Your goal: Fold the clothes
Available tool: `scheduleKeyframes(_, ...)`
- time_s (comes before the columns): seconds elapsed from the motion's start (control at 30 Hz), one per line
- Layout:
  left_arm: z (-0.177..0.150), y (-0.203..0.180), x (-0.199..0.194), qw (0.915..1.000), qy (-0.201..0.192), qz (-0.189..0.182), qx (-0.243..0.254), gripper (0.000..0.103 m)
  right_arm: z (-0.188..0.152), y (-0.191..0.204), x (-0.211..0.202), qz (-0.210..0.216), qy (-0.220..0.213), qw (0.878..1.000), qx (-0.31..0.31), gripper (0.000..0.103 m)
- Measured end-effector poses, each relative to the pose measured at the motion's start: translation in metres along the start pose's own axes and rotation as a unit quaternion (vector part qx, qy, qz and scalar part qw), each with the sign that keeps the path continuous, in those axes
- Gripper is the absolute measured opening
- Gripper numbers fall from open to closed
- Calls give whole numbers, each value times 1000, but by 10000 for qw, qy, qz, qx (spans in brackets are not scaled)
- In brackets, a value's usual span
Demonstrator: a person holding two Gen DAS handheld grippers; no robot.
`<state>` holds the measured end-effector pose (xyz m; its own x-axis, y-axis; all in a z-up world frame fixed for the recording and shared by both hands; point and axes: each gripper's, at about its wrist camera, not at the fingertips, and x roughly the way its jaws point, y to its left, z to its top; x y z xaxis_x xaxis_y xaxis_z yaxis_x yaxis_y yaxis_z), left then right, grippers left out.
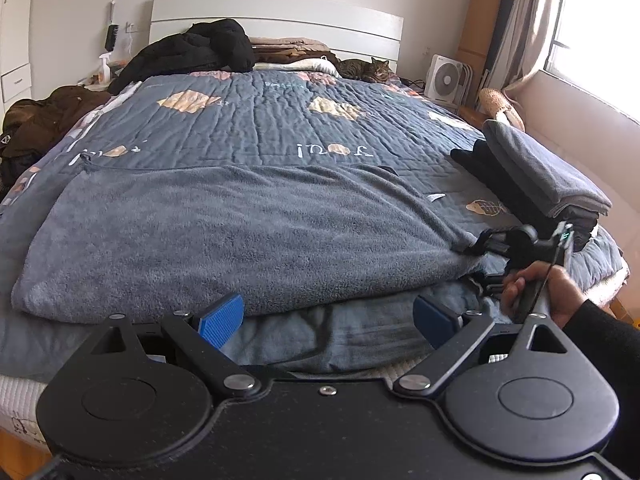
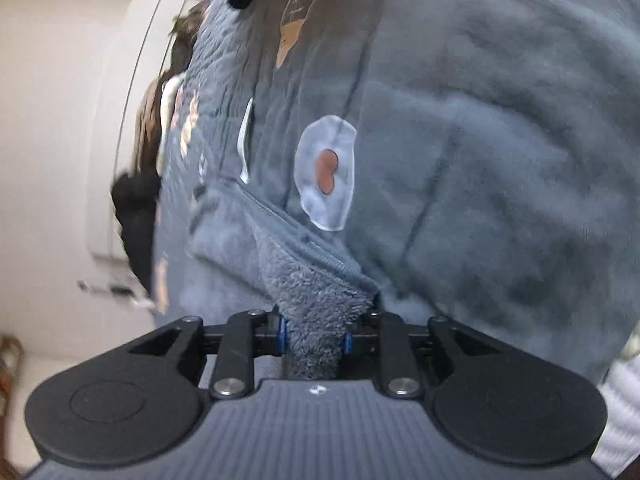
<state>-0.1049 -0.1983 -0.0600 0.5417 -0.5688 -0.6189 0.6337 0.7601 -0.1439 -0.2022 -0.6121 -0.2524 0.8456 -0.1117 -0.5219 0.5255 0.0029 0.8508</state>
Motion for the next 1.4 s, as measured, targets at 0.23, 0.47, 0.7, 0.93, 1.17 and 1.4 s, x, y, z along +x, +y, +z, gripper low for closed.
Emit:
scheduleKeyframes(0.23, -2, -1, 1, 10000, 55, -28, -3, 91, -2, 37, -32, -714, -1248, 9804, -1344, 53)
scheduleKeyframes(0.47, -2, -3, 3, 9999, 109, -77, -11, 91, 8, 28, -39, 242, -1036, 9909, -824, 58)
scheduleKeyframes(0.7, -4, -6, 2, 9999, 97, -69, 50, 92, -9, 24, -2, 291, -226, 9959, -827, 60)
scheduleKeyframes(0.93, -3, 1, 5, 9997, 166, -147, -51, 92, 22, 48, -36, -145, -1172, 9834, -1380, 61)
scheduleKeyframes(1.17, -5, 5, 9, 9994, 227, -241, -76, 92, 38, 142, -8, 84, -817, 9265, -3672, 74)
scheduleKeyframes(1.4, -4, 16, 14, 9992, 243, -232, -220, 92, 44, 201, 95, -148, 218, 8436, -5363, 78)
